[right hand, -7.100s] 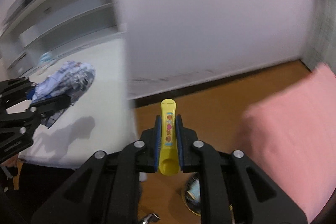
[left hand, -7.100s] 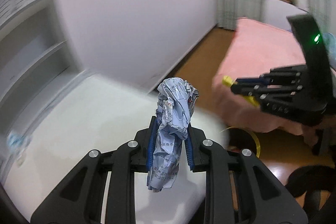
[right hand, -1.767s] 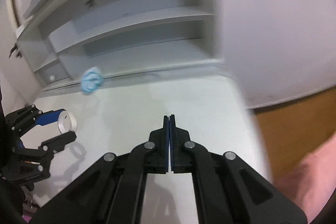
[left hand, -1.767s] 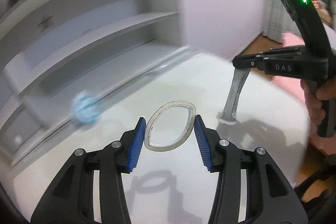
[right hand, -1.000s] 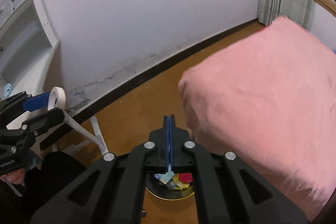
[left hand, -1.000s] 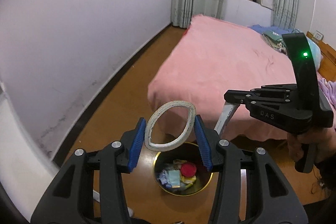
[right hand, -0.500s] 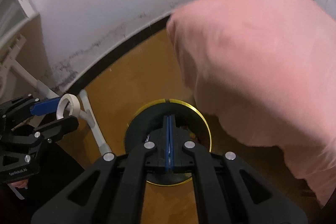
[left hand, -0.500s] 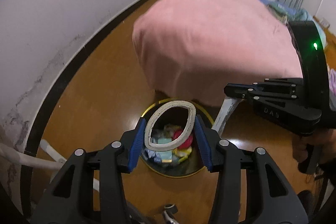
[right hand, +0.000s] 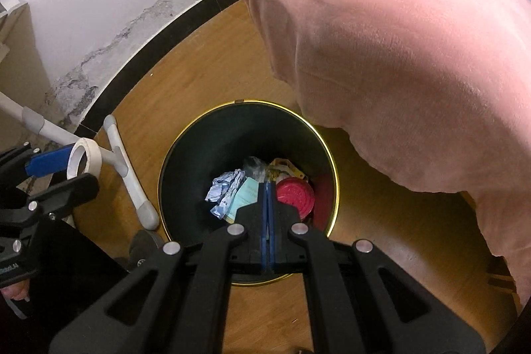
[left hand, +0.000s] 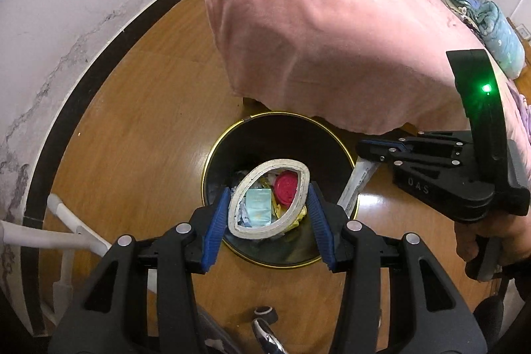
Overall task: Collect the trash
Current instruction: 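Open the left tool to drop the clear ring into the bin, then swing both open tools back toward the desk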
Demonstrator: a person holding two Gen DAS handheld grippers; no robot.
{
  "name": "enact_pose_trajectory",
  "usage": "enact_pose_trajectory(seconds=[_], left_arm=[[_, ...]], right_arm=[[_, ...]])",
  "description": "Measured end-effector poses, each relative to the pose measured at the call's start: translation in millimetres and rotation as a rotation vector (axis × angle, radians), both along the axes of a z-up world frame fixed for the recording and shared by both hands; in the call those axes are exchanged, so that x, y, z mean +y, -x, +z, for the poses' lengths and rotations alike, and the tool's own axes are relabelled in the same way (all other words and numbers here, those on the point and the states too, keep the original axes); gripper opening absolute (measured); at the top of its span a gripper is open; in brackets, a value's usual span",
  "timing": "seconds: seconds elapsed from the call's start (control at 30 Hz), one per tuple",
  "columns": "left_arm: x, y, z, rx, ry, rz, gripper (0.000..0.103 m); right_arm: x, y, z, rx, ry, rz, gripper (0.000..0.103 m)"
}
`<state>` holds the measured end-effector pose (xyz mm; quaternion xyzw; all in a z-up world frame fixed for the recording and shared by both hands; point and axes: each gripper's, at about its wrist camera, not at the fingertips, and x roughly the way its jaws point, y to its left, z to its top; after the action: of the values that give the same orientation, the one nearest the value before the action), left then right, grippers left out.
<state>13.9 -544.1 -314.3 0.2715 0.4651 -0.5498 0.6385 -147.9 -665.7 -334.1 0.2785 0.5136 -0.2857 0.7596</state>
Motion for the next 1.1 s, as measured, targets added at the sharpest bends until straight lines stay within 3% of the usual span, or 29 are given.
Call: enact_pose_trajectory(seconds=[0.3, 0.33, 0.43, 0.57, 0.6, 0.67, 0.7, 0.93, 1.1], left_arm=[[-4, 2, 3, 0.013, 0.004, 0.007, 0.047], [-5, 1, 2, 0.018, 0.002, 0.008, 0.050], [-4, 2, 3, 0.019, 0.001, 0.015, 0.086], [-4, 7, 3, 0.026, -0.001, -0.001, 0.091], [-5, 7, 2, 0.027, -0.005, -0.003, 0.091], [-4, 9, 3, 0.030, -0.001, -0.015, 0.091], [-4, 9, 4, 0.031, 0.005, -0.019, 0.091], [1, 9, 8, 0.041, 0.026, -0.015, 0.092], [1, 18, 17, 0.001, 0.024, -0.037, 0.093]], right_arm=[[-3, -5, 10, -0.029, -0.005, 0.002, 0.002], [-3, -5, 12, -0.040, -0.016, 0.002, 0.002], [-6, -8, 15, -0.028, -0.009, -0.009, 0.002], [-7, -8, 16, -0.025, -0.021, -0.018, 0.002], [-8, -9, 16, -0.023, -0.022, -0.017, 0.006], [-8, -8, 17, -0.022, -0.018, -0.021, 0.059], [-7, -5, 22, -0.040, 0.014, -0.035, 0.091], [-10, 0, 34, -0.063, 0.029, -0.046, 0.091], [-10, 7, 52, -0.059, 0.046, -0.051, 0.091]])
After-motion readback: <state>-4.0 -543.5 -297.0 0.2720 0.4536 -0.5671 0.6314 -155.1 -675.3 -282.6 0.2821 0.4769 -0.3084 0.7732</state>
